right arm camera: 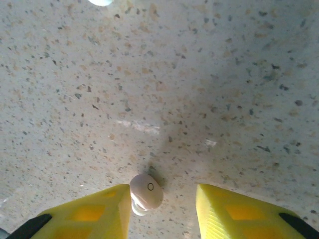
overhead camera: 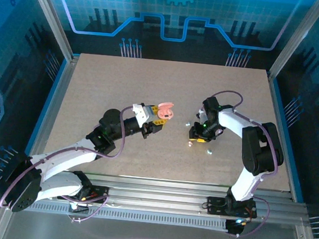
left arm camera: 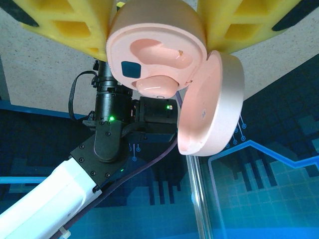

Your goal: Insert the wireless bluetooth earbuds into the charging case

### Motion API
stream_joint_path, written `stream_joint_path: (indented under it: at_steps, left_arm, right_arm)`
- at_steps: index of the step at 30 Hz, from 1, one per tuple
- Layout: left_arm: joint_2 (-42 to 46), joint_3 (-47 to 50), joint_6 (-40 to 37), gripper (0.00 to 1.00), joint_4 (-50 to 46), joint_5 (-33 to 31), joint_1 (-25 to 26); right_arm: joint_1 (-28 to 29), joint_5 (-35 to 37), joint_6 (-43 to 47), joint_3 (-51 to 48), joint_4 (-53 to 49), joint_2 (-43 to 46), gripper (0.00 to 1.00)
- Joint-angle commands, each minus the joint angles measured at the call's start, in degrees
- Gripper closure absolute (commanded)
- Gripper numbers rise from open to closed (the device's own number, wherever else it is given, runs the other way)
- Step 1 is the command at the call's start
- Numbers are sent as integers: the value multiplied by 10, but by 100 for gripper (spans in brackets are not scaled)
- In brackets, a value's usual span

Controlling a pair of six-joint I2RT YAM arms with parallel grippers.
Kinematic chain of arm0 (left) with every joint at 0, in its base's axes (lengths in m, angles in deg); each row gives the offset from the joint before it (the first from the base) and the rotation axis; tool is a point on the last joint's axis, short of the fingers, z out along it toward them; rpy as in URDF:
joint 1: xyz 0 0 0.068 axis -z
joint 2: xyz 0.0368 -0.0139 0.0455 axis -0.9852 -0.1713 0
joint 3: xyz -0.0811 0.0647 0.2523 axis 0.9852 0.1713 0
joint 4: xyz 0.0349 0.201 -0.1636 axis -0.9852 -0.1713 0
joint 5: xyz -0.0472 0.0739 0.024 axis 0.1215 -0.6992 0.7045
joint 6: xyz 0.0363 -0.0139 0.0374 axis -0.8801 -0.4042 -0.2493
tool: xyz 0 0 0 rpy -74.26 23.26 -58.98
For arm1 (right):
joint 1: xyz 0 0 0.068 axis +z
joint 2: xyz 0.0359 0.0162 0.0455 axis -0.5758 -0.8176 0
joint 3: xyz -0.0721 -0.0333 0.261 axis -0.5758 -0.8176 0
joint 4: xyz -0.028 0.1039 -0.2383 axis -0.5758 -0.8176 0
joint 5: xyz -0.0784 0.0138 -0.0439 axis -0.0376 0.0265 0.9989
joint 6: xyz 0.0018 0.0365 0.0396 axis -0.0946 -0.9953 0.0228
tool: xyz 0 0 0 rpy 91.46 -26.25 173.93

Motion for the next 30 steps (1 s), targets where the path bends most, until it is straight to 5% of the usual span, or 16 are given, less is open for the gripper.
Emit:
stream_joint_path:
  at_steps: [1, 30]
  left_arm:
    - [2, -3, -9, 61, 9, -3, 3]
    - [-2, -2, -6, 61, 12, 0, 3]
  right_arm:
    - [-4, -41, 2, -9, 11, -2, 59]
    - [29, -110, -10, -3, 21, -19, 64]
